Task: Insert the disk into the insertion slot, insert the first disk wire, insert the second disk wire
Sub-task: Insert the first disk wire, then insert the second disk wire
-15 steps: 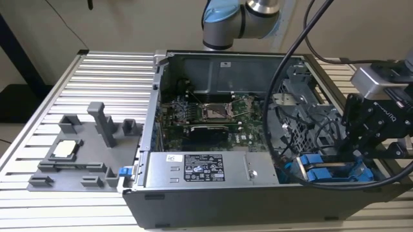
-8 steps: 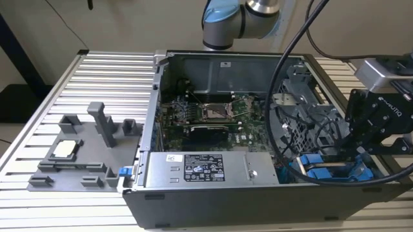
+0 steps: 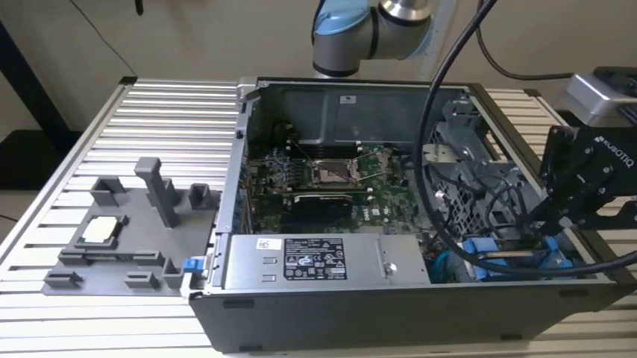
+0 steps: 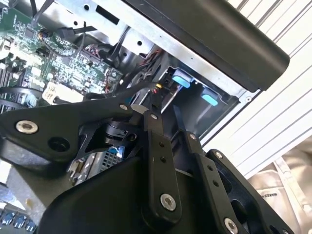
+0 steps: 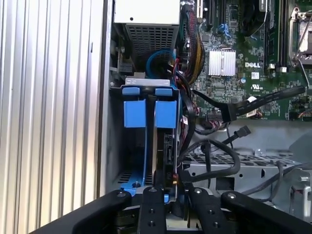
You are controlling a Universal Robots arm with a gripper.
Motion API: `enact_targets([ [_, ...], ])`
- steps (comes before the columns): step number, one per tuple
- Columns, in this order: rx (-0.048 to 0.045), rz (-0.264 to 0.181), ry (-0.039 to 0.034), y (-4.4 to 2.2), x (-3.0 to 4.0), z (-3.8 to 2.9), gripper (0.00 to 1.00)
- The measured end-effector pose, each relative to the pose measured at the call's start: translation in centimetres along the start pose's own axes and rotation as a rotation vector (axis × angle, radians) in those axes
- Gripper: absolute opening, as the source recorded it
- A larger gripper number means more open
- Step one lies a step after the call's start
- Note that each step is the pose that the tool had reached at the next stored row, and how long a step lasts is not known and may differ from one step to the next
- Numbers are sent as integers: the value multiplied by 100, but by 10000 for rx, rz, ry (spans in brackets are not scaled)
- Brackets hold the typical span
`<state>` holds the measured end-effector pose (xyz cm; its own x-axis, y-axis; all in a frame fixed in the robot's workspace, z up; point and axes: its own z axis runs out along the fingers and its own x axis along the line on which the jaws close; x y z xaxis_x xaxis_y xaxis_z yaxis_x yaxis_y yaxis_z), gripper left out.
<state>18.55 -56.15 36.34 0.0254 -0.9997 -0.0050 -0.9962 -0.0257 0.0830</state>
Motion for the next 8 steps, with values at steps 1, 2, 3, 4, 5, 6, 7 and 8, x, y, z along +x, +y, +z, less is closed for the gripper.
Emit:
enact_targets([
  [1, 0, 0, 1, 2, 0, -25, 27],
  [2, 0, 1, 2, 5, 0, -50, 27],
  [3, 0, 1, 3, 7, -1, -77, 27],
  [4, 0, 0, 4, 9, -1, -107, 27],
  [5, 0, 0, 4, 12, -2, -138, 27],
  [6, 0, 1, 6, 14, -2, -168, 27],
  [7, 0, 1, 5, 16, -2, -194, 27],
  [8, 0, 1, 8, 18, -2, -214, 27],
])
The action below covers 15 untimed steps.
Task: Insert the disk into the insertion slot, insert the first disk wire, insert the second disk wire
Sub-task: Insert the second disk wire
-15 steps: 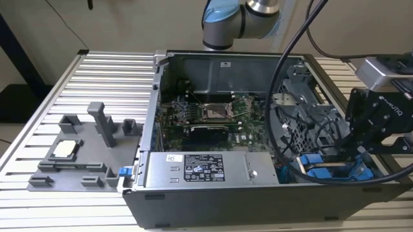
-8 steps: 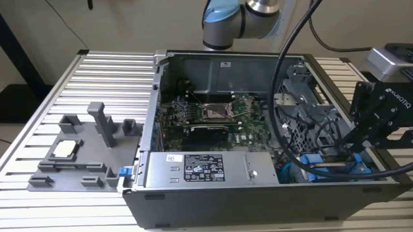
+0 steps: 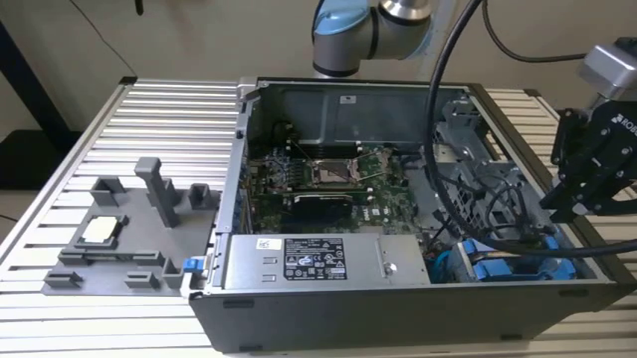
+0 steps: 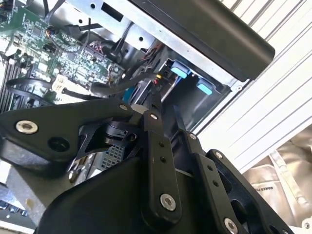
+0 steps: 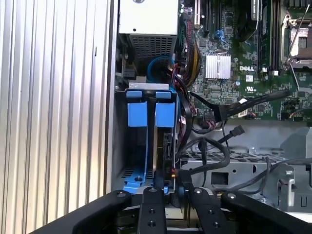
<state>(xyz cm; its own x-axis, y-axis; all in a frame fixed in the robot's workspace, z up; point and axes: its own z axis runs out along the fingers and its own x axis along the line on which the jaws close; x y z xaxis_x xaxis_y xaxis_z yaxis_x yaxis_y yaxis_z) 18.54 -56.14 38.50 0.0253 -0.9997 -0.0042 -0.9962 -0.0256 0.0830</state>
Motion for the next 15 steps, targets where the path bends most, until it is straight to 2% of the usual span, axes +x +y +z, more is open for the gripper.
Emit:
enact_targets([
  [8, -1, 1, 11, 1, -14, -13, 27],
  [11, -1, 0, 11, -1, -73, -12, 27],
  [15, 0, 2, 10, -4, -192, -12, 27],
])
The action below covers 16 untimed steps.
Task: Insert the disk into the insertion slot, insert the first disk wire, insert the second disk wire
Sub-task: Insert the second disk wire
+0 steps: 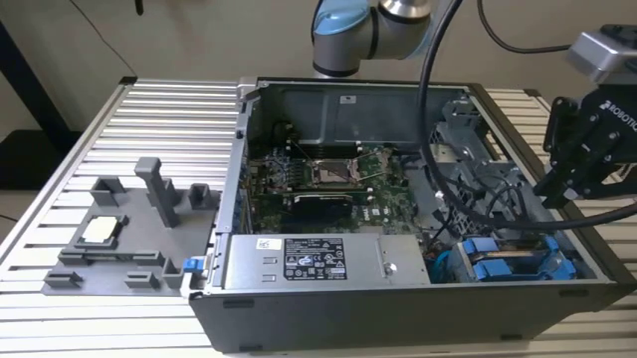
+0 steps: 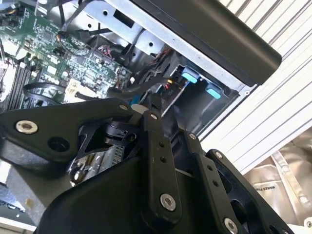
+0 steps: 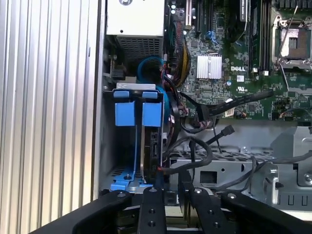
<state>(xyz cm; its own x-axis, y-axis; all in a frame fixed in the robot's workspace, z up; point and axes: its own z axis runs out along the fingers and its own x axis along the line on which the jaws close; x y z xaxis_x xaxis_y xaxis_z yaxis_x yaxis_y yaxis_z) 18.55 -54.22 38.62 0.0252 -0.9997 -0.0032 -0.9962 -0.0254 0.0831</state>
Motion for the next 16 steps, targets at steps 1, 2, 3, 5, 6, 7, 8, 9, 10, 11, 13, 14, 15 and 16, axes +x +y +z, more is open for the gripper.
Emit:
enact_targets([
  [1, 0, 0, -1, -1, -31, 1, 27],
  [2, 0, 1, 0, -1, -61, 0, 27],
  [3, 0, 1, 0, -2, -95, 0, 27],
  [5, 0, 3, -1, -3, -152, 1, 27],
  [6, 0, 4, -2, -4, -172, 1, 27],
  [7, -1, 5, -2, -3, -187, 1, 27],
  [8, 0, 6, -1, -2, -198, 1, 27],
  [9, 0, 6, -2, 2, -206, 1, 27],
  [10, 0, 6, -1, 10, -211, 2, 27],
  [11, 0, 5, -1, 23, -214, 3, 27],
  [13, 3, 5, -1, 60, -216, 6, 27],
  [14, 10, 5, -1, 82, -217, 8, 27],
  [15, 18, 5, -1, 107, -218, 10, 27],
  [16, 29, 6, -1, 135, -218, 13, 27],
])
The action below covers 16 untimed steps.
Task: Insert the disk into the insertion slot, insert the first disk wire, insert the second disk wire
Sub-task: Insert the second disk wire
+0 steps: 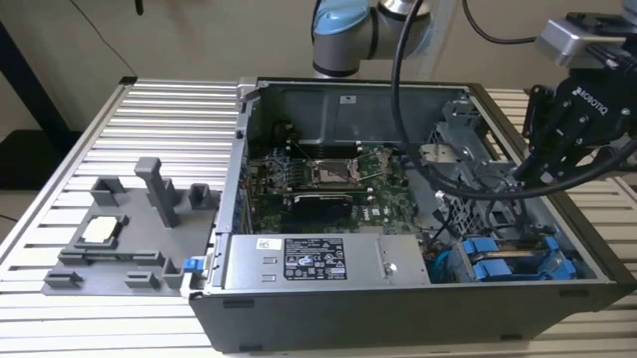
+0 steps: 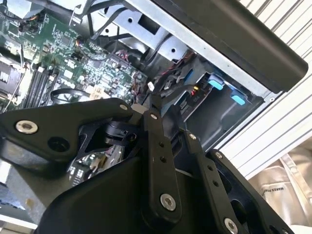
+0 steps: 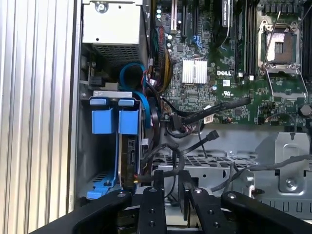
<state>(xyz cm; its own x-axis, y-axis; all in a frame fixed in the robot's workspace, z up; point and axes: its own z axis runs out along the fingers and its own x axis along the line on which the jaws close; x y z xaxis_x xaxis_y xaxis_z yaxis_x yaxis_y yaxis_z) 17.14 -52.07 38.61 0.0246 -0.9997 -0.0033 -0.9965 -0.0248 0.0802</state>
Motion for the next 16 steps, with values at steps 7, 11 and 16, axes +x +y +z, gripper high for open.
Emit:
enact_targets([
  [7, 121, 0, 3, 232, -6, 20, 27],
  [11, 234, 1, 7, 384, -9, 32, 27],
  [16, 398, -1, 10, 569, -14, 49, 27],
])
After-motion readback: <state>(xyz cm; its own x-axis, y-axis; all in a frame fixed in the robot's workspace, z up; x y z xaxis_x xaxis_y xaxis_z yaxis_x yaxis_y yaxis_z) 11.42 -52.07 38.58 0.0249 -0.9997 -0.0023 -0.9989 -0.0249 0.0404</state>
